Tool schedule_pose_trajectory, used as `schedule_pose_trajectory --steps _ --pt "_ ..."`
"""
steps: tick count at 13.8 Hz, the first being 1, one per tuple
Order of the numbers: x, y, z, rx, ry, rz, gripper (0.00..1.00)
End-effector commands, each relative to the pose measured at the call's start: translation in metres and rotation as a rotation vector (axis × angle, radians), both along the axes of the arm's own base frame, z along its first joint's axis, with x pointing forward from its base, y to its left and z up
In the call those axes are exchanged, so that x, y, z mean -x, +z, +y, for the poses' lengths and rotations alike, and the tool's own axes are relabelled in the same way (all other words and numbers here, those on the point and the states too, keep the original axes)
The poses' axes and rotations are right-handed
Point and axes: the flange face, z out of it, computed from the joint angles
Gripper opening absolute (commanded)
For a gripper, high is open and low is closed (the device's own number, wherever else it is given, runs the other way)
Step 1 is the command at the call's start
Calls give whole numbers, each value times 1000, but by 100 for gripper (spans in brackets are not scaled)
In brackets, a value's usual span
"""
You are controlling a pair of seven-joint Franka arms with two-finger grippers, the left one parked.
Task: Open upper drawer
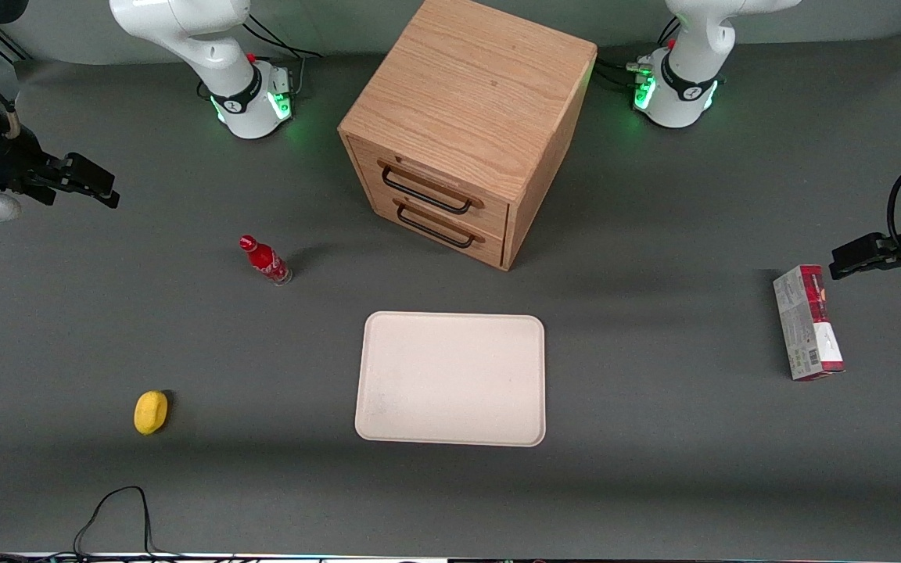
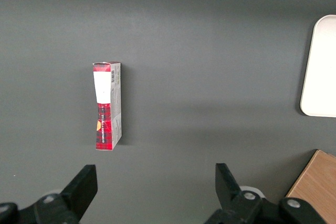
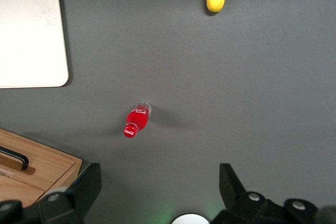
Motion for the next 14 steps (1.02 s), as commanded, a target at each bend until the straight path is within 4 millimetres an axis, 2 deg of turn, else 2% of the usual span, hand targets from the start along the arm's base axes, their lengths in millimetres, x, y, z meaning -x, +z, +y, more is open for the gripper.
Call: schedule_pose_trajectory --steps 1,3,5,6,8,10,11,13,14 --pt "-2 7 0 -21 2 -4 100" --pt "-4 7 3 -22 3 -8 100" --pt "-14 4 19 -22 26 -8 100" --pt "-22 6 48 -34 65 -12 100" --pt "-35 1 89 -65 127 -3 100" --pt "-37 -1 145 -102 230 6 100" --pt "-35 -3 173 -112 286 10 100" --pt "-24 -20 230 -130 404 46 100" --pt "-15 -21 255 -140 456 49 100"
